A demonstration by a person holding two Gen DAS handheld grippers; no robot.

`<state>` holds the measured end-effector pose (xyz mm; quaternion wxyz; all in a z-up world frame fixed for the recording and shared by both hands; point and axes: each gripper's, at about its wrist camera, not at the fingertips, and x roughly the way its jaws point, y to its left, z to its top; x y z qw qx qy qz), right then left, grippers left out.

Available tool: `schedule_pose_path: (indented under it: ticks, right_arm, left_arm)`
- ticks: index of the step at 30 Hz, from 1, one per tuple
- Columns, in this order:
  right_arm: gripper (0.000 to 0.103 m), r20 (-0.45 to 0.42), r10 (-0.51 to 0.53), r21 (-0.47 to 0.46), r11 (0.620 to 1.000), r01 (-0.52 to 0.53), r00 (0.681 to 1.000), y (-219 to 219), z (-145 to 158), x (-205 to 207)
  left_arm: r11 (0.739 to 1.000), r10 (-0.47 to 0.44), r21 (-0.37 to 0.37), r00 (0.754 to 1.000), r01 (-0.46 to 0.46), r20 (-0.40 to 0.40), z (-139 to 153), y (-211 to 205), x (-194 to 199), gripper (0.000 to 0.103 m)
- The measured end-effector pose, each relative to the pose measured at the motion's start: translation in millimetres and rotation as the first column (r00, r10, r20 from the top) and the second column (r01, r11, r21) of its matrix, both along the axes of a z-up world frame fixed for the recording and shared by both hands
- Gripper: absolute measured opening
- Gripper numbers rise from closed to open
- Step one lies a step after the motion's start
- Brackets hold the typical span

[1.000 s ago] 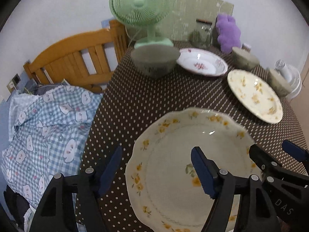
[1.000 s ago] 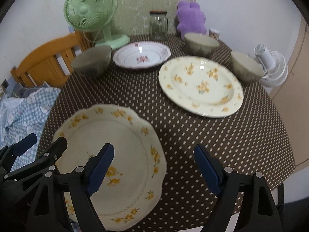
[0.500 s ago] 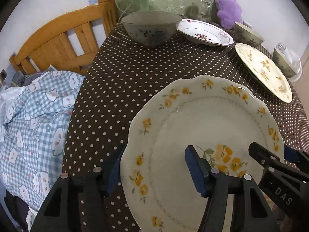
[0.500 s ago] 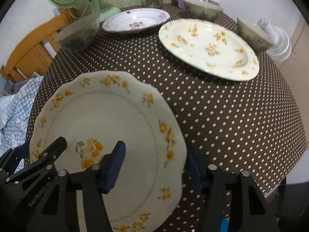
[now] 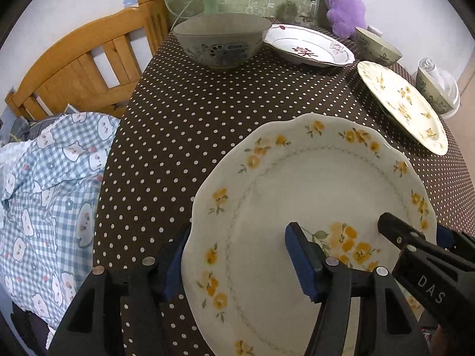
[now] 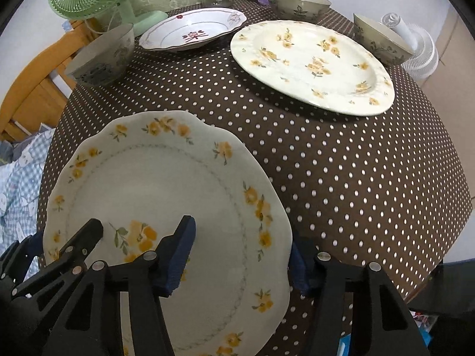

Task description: Organize plates and bowls

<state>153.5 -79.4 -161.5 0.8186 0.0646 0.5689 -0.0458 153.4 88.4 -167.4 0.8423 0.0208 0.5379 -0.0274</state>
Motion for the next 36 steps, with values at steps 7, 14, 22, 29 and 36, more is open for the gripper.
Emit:
schedule_pose_path:
  ticks: [7, 14, 22, 29, 36]
  right_arm:
    - [0.061, 0.01, 0.021, -0.006, 1.0, -0.021, 1.0, -8, 4, 19]
    - [0.061, 0.011, 0.053, -0.007, 0.999, -0.053, 0.999, -16, 3, 43]
    - [0.061, 0.011, 0.107, -0.006, 0.994, -0.107, 0.994, -21, -1, 67]
    - [0.062, 0.008, 0.136, 0.001, 0.991, -0.136, 0.991, -21, -5, 71]
    - [0.066, -0.007, 0.16, 0.005, 0.987, -0.16, 0.987, -18, -7, 69]
  left_arm:
    - [1.0, 0.009, 0.002, 1.0, -0.009, -0.004, 1, -6, 8, 0.064]
    - [0.999, 0.042, 0.004, 0.999, -0.042, -0.009, 2, -14, 15, 0.064]
    - [0.995, 0.099, 0.009, 0.995, -0.099, -0.017, 1, -19, 21, 0.064]
    - [0.99, 0.139, 0.008, 0.99, -0.139, -0.027, -1, -21, 22, 0.065]
    - [0.993, 0.113, 0.022, 0.993, -0.113, -0.018, 3, -26, 22, 0.084]
